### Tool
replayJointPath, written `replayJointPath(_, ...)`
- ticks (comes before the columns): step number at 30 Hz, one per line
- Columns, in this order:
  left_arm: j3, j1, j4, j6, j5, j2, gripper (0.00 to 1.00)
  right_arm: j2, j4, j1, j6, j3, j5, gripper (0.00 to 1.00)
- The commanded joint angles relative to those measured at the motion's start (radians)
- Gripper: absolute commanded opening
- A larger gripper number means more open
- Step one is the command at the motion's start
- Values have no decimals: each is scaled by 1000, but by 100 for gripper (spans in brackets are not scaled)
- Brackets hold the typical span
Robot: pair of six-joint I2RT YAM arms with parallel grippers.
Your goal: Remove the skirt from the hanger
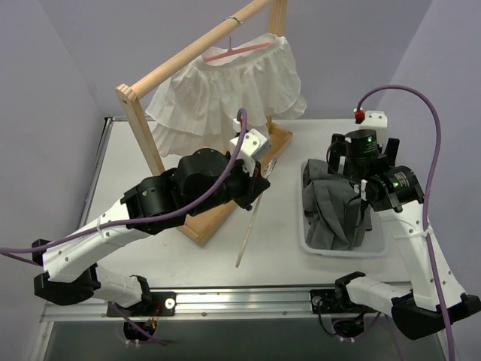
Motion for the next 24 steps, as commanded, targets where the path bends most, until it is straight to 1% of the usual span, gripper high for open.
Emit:
replayJointPath(1,-21,-4,95,30,104,-74,2,-10,30,-5,-34,74,-260,100)
replayJointPath(3,-37,-3,97,27,142,-114,2,-2,48,-5,-57,111,-396,100)
replayJointPath(4,-46,0,92,22,157,-141,2,-2,57,-5,-67,120,-556,100)
replayJointPath(6,-52,6,79,16,202,-169,2,1,99,-5,-86,125,-723,98)
replayJointPath(7,-55,8,72,11,246,-183,2,1,113,-3,-94,122,-880,93)
replayJointPath(9,-57,9,54,4,282,-221,2,16,133,-5,-114,126,-1017,89)
replayJointPath(11,-64,11,48,-10,303,-261,2,19,148,-5,-136,131,-1149,88)
replayJointPath(13,-71,11,34,-22,316,-281,2,19,168,-5,-159,131,-1215,87)
replayJointPath(14,-72,13,28,-27,331,-298,2,19,177,-5,-165,131,-1280,87)
replayJointPath(15,-74,13,19,-30,339,-304,2,21,194,-5,-166,129,-1315,85)
replayJointPath(17,-72,13,5,-36,352,-320,2,22,208,-3,-174,126,-1405,79)
replayJointPath(18,-77,14,-3,-42,357,-332,2,19,237,-3,-171,120,-1430,75)
replayJointPath(19,-77,14,-6,-42,363,-337,2,12,258,-5,-163,116,-1447,73)
replayJointPath(20,-80,14,-10,-44,366,-343,2,8,272,-3,-163,113,-1494,70)
replayJointPath(24,-72,14,-14,-50,395,-360,2,-19,360,-3,-133,71,-1619,68)
